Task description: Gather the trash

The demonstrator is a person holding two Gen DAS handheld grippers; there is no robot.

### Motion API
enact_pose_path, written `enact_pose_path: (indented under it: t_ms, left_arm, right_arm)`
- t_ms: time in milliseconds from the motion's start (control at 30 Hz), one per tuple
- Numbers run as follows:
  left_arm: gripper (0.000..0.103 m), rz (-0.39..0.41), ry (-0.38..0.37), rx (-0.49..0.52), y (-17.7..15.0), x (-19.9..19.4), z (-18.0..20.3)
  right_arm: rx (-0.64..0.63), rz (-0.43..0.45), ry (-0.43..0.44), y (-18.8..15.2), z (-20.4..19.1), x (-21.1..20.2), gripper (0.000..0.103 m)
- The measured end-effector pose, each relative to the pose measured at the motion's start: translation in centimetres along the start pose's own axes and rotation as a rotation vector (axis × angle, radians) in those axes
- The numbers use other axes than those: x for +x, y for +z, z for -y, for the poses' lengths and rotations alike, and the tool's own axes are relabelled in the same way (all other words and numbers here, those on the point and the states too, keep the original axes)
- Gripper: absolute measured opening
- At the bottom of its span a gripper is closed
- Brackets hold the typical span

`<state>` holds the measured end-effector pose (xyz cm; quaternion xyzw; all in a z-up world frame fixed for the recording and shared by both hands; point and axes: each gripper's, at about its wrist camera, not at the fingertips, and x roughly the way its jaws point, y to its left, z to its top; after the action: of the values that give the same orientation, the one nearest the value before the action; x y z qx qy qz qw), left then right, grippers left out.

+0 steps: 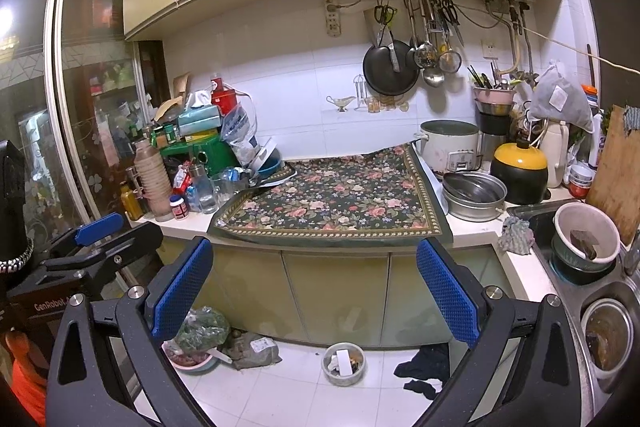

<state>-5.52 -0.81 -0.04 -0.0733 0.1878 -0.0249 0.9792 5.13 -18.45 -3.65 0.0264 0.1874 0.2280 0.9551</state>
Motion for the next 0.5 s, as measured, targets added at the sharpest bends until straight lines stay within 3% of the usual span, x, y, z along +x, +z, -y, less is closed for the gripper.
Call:
enact_pose_path:
  t_ms: [500]
  left_arm:
    - [0.102, -0.028, -0.01, 0.004, -0.2, 1.0, -0.3]
  right_arm:
    - [0.004, -0.01, 0.001, -0.1, 0.3, 0.2, 0.101]
